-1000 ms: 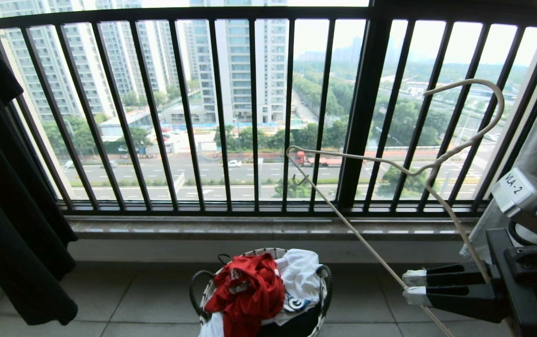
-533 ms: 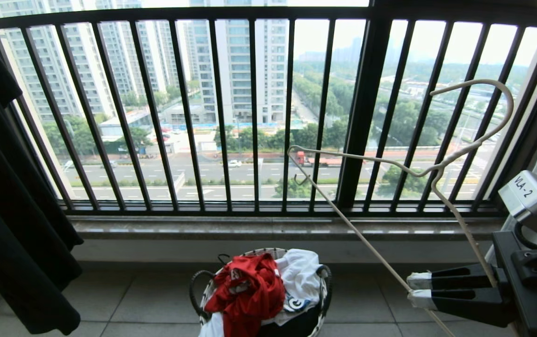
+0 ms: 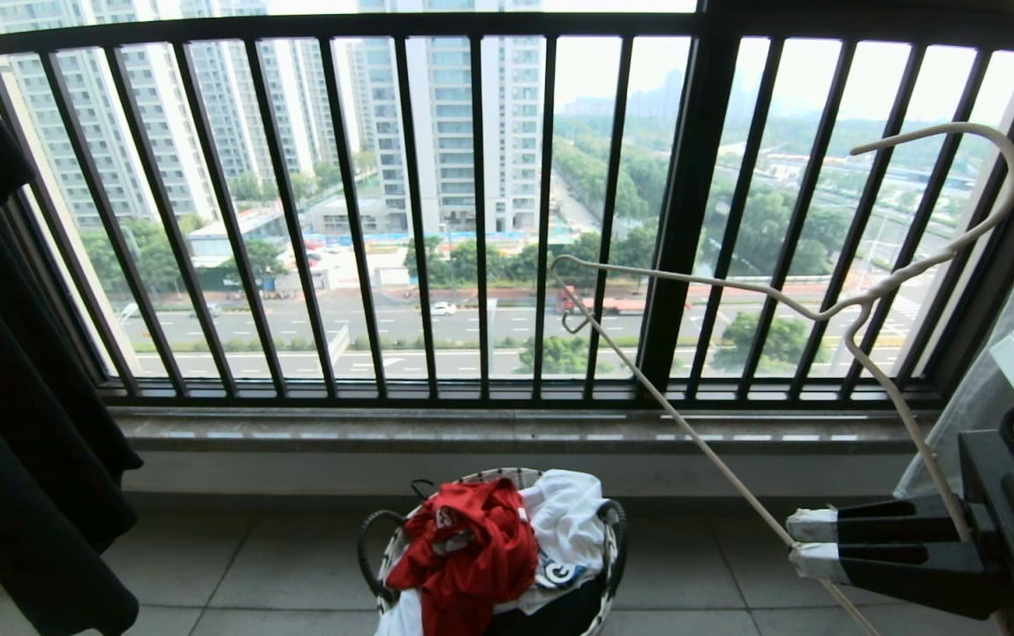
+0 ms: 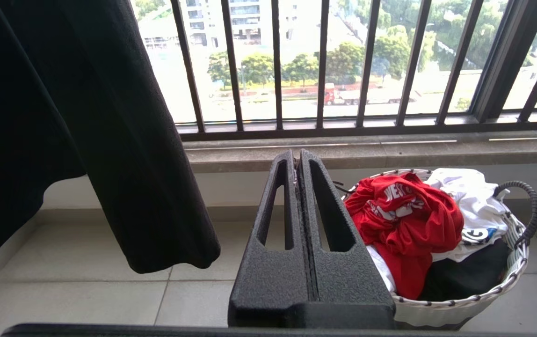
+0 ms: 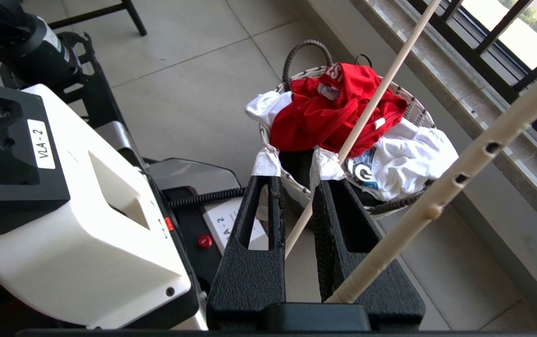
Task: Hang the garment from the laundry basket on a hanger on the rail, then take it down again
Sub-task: Pick up clothes from the basket
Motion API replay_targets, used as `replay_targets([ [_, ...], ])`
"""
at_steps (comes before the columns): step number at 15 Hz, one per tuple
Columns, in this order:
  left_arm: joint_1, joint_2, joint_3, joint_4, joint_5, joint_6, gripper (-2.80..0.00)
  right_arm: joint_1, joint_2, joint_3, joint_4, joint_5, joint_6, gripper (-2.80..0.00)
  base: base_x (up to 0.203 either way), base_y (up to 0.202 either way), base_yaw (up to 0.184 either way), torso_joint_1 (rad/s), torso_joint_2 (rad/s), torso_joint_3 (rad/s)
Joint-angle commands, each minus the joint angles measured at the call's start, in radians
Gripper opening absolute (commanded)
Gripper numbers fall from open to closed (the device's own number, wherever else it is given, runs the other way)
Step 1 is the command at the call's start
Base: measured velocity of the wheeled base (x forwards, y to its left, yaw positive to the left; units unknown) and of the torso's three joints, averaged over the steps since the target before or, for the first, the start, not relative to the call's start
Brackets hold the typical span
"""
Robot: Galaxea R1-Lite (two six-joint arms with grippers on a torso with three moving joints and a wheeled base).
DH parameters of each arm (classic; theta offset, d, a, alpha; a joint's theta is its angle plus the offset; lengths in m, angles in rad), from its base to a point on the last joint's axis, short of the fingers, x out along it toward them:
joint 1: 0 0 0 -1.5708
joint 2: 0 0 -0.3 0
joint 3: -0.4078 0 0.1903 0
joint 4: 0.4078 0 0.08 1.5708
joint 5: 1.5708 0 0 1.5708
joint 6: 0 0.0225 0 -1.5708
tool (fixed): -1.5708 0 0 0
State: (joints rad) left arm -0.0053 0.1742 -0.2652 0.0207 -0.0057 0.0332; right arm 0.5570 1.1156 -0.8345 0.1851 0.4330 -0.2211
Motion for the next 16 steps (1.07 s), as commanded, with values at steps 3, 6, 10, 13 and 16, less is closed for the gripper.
replay_targets([
  [3, -0.003, 0.297, -0.160, -0.005, -0.007, 0.004, -2.80, 0.001, -0.026, -0.003, 0.002, 0.003, 0.000, -2.80, 0.000, 0.000, 0.000, 0.000, 0.00, 0.000],
  [6, -0.009, 0.460, -0.270, -0.002, -0.029, 0.004, -2.80, 0.001, -0.035, 0.000, 0.001, 0.004, 0.000, -2.80, 0.000, 0.000, 0.000, 0.000, 0.00, 0.000],
  [10, -0.026, 0.649, -0.368, 0.007, -0.112, 0.005, -2.80, 0.000, -0.040, 0.003, -0.001, 0.006, 0.005, -2.80, 0.000, 0.000, 0.000, 0.000, 0.00, 0.000],
  [13, -0.158, 0.780, -0.433, 0.007, -0.117, 0.003, -2.80, 0.001, -0.038, 0.000, 0.001, 0.005, 0.005, -2.80, 0.000, 0.000, 0.000, 0.000, 0.00, 0.000],
  [16, -0.247, 0.950, -0.495, 0.006, -0.114, -0.001, -2.80, 0.001, -0.020, -0.003, 0.006, 0.000, 0.019, -2.80, 0.000, 0.000, 0.000, 0.000, 0.00, 0.000],
])
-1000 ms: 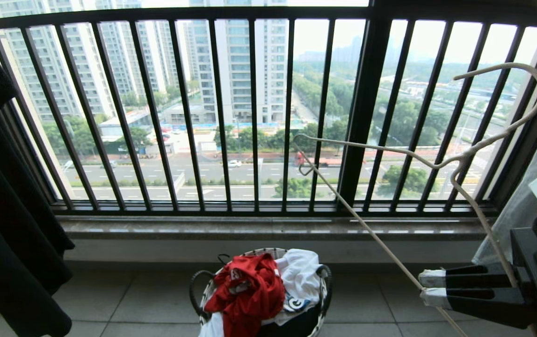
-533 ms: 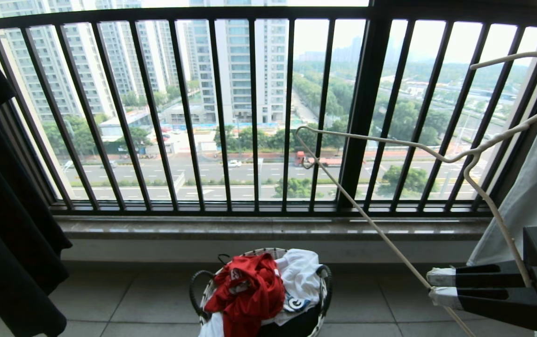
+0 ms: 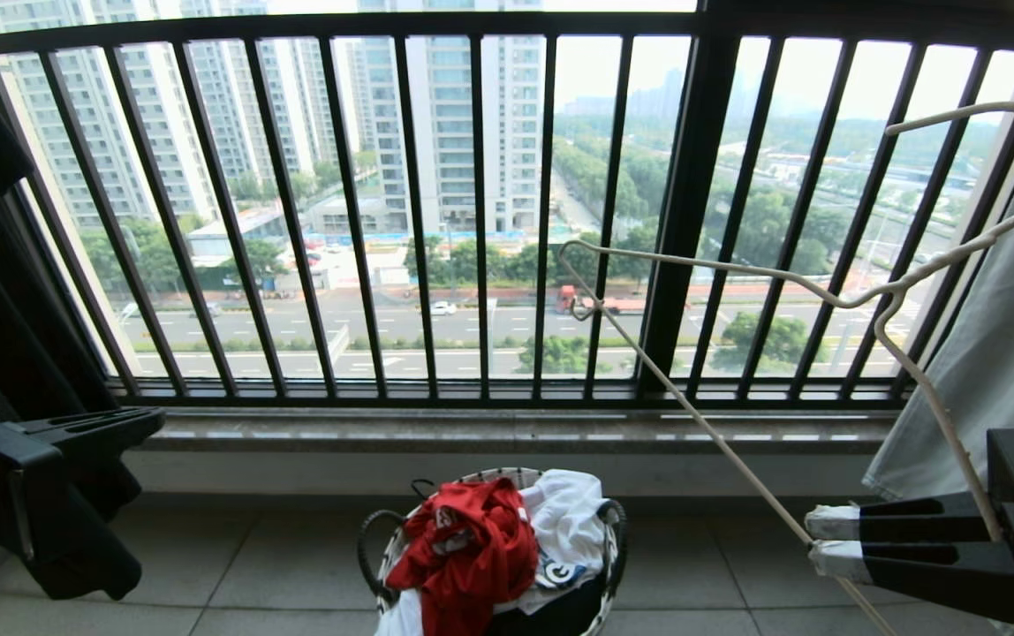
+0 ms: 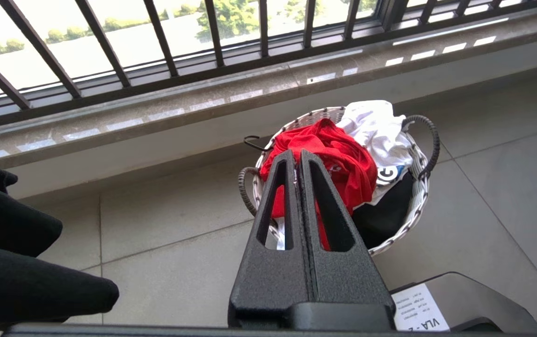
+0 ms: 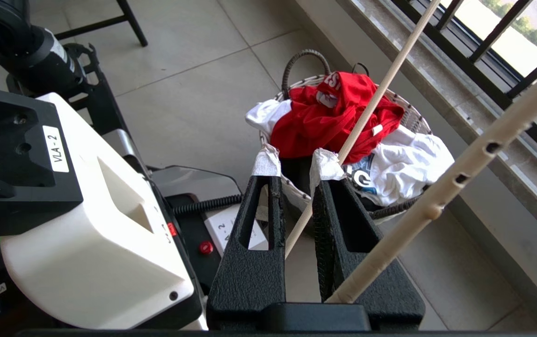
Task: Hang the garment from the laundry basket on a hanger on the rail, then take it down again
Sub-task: Pick up clothes from the basket
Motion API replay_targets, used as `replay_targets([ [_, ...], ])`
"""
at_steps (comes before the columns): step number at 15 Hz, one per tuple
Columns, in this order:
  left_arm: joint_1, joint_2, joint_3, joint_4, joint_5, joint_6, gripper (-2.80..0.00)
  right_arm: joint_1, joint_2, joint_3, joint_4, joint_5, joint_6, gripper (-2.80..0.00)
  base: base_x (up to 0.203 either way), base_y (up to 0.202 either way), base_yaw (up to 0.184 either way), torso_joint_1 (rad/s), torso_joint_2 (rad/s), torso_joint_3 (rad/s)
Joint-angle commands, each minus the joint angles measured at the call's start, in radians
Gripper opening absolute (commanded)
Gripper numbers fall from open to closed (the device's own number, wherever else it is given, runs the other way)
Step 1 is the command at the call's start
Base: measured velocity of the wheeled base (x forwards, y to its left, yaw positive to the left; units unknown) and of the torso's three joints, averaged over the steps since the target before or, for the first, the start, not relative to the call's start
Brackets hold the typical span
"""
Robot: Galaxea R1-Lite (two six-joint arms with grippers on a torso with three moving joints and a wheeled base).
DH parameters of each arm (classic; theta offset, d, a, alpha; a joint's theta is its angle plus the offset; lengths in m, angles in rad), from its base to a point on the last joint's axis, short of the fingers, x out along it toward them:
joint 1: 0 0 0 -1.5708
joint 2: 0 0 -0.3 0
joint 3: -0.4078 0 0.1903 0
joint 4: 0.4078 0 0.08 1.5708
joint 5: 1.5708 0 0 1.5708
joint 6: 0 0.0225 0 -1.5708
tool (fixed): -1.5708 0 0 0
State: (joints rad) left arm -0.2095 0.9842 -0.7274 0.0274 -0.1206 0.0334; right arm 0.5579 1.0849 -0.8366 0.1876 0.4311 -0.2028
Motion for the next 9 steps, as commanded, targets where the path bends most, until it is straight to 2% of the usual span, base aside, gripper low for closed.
replay_targets([
  [1, -0.066, 0.212, -0.070, -0.001, 0.002, -0.006, -2.80, 0.000, 0.013, 0.002, 0.003, 0.003, 0.001, -2.80, 0.000, 0.000, 0.000, 0.000, 0.00, 0.000],
  [5, -0.185, 0.477, -0.281, 0.057, 0.018, -0.080, -2.80, -0.001, 0.040, -0.019, -0.005, -0.018, 0.045, -2.80, 0.000, 0.000, 0.000, 0.000, 0.00, 0.000],
  [9, -0.238, 0.729, -0.442, 0.138, 0.033, -0.116, -2.80, -0.001, 0.049, -0.032, -0.005, -0.048, 0.047, -2.80, 0.000, 0.000, 0.000, 0.000, 0.00, 0.000],
])
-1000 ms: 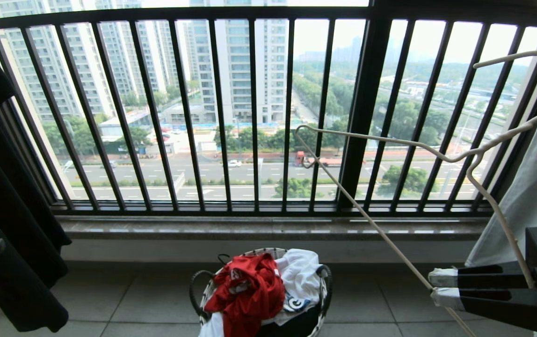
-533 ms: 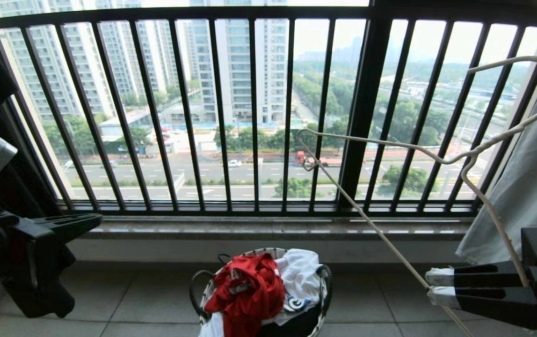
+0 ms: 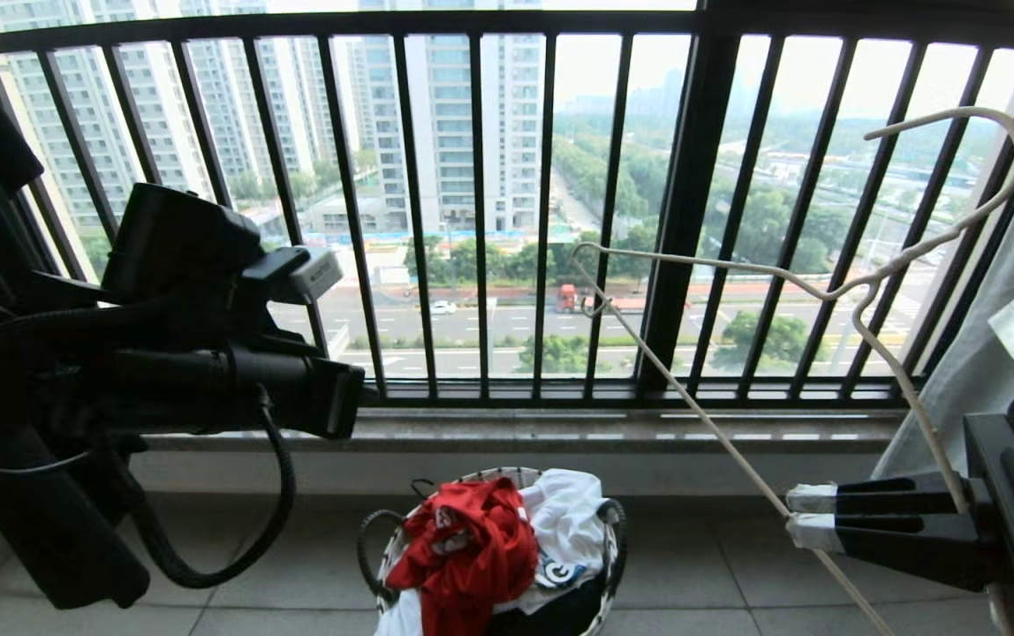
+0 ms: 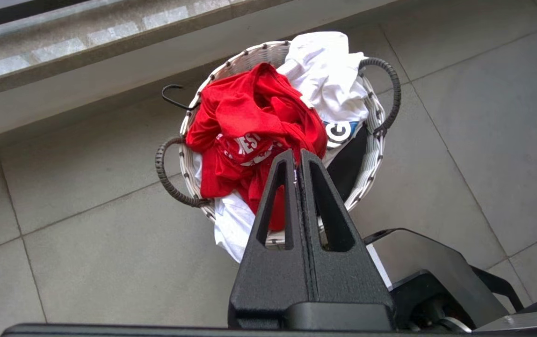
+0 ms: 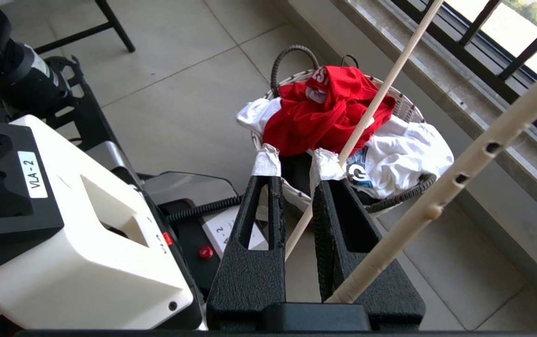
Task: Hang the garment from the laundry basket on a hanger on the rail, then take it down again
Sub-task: Pick up clothes from the basket
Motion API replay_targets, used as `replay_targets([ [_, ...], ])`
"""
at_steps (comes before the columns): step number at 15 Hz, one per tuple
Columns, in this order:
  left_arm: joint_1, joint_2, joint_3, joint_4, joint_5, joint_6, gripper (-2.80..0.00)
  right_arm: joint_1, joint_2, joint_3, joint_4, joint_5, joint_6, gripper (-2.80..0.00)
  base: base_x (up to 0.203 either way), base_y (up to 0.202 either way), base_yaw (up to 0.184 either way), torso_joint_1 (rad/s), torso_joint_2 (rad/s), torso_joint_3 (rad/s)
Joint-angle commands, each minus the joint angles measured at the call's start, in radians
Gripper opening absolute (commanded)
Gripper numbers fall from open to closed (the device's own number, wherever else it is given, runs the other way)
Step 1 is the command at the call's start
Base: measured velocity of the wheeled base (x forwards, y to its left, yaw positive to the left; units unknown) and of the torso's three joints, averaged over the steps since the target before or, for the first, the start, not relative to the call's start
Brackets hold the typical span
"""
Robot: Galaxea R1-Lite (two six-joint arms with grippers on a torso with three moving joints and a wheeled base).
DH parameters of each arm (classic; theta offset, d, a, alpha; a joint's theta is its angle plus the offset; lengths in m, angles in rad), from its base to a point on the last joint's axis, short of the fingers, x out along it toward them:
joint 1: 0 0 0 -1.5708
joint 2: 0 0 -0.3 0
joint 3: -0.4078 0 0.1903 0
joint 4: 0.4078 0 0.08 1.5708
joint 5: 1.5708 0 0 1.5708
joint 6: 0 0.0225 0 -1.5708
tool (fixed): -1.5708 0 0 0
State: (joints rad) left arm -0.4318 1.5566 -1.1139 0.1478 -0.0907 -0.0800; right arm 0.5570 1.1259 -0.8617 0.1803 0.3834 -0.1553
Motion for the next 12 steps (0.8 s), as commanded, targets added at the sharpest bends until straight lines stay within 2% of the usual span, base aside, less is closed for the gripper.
replay_targets([
  [1, -0.023, 0.216, -0.093, 0.047, 0.010, -0.005, -2.80, 0.000, 0.009, -0.008, 0.001, -0.009, 0.000, -2.80, 0.000, 0.000, 0.000, 0.000, 0.00, 0.000],
  [5, -0.041, 0.423, -0.265, 0.153, 0.023, -0.033, -2.80, 0.000, 0.017, -0.017, 0.001, -0.022, 0.000, -2.80, 0.000, 0.000, 0.000, 0.000, 0.00, 0.000],
  [7, -0.069, 0.495, -0.354, 0.238, 0.020, -0.085, -2.80, 0.000, 0.018, -0.023, 0.001, -0.040, 0.004, -2.80, 0.000, 0.000, 0.000, 0.000, 0.00, 0.000],
  [12, -0.119, 0.670, -0.446, 0.269, 0.022, -0.152, -2.80, -0.003, 0.026, -0.030, 0.001, -0.041, 0.017, -2.80, 0.000, 0.000, 0.000, 0.000, 0.00, 0.000],
])
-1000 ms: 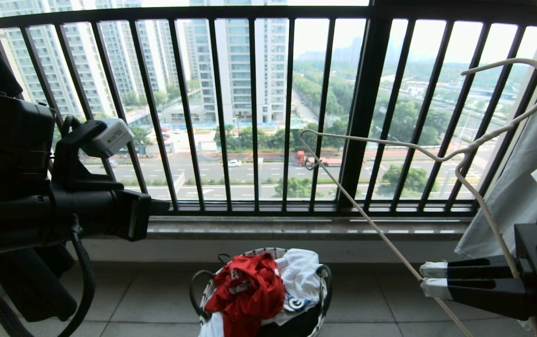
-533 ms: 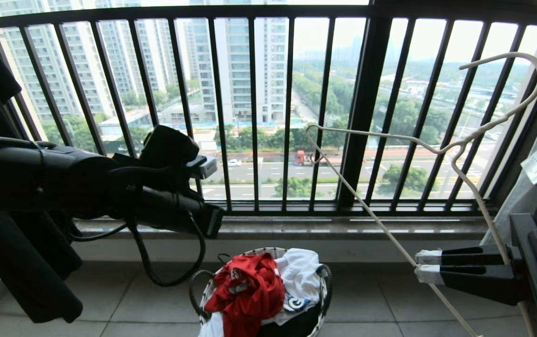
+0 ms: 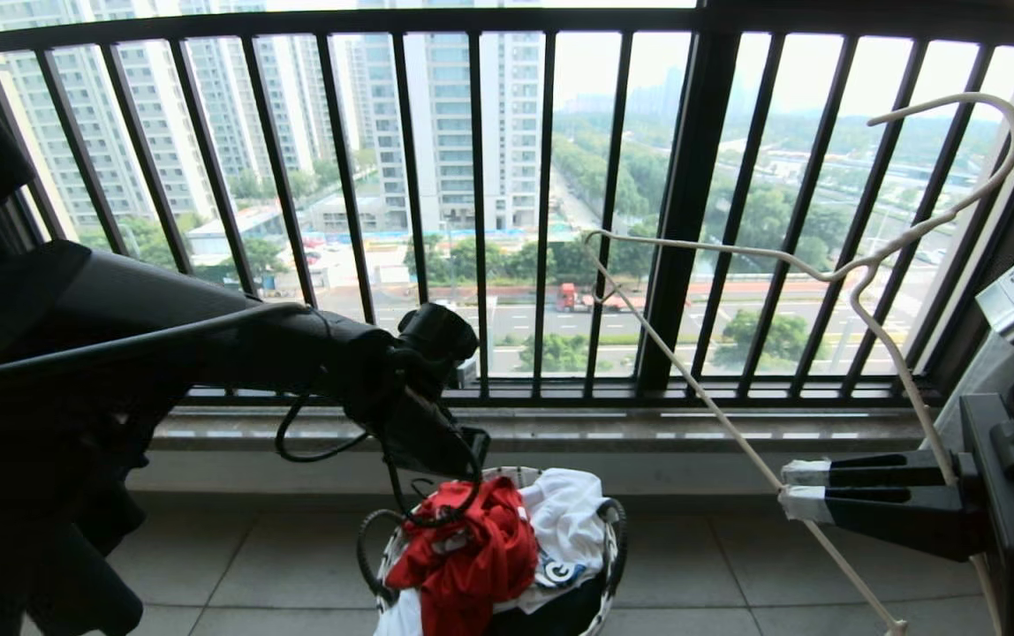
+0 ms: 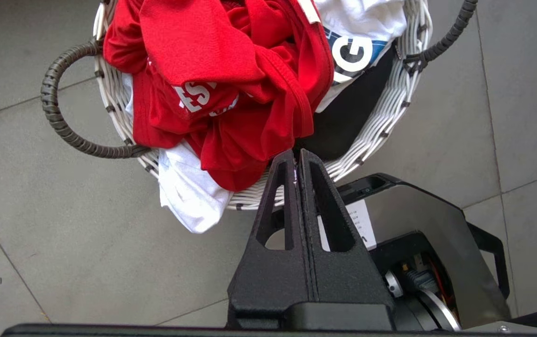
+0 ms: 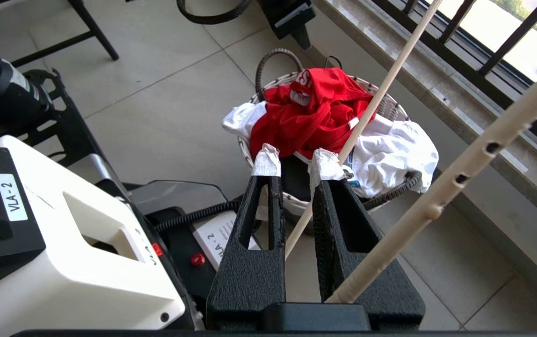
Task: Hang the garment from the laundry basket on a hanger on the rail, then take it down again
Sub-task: Pick up clothes from the basket
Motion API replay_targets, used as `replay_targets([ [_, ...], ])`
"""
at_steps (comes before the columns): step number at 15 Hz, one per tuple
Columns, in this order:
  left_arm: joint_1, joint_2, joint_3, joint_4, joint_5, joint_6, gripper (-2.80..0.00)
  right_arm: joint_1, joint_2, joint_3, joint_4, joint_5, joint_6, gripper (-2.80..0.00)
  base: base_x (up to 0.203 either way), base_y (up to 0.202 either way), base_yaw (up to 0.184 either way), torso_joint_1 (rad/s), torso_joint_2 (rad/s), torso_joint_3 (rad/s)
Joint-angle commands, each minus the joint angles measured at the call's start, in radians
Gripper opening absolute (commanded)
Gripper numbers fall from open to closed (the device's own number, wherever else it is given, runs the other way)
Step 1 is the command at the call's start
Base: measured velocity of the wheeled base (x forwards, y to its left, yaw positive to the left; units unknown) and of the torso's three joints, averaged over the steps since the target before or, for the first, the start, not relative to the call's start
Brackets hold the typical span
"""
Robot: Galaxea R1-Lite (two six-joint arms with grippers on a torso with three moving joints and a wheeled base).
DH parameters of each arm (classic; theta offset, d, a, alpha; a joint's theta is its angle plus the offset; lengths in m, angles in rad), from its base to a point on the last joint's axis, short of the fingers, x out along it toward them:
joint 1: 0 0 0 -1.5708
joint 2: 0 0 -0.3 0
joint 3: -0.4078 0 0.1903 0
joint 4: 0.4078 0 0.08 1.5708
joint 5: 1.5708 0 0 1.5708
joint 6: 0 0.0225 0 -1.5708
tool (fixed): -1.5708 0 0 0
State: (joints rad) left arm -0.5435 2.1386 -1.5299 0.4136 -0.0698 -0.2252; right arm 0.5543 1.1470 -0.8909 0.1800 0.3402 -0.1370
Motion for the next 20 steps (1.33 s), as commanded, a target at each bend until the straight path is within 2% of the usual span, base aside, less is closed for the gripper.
replay_targets([
  [1, -0.009, 0.104, -0.041, 0.004, 0.001, -0.013, -2.80, -0.002, 0.005, 0.000, 0.001, 0.002, -0.001, -2.80, 0.000, 0.000, 0.000, 0.000, 0.00, 0.000],
  [20, -0.033, -0.003, -0.026, 0.005, -0.001, -0.003, -2.80, -0.014, 0.019, 0.001, 0.001, 0.003, -0.003, -2.80, 0.000, 0.000, 0.000, 0.000, 0.00, 0.000],
])
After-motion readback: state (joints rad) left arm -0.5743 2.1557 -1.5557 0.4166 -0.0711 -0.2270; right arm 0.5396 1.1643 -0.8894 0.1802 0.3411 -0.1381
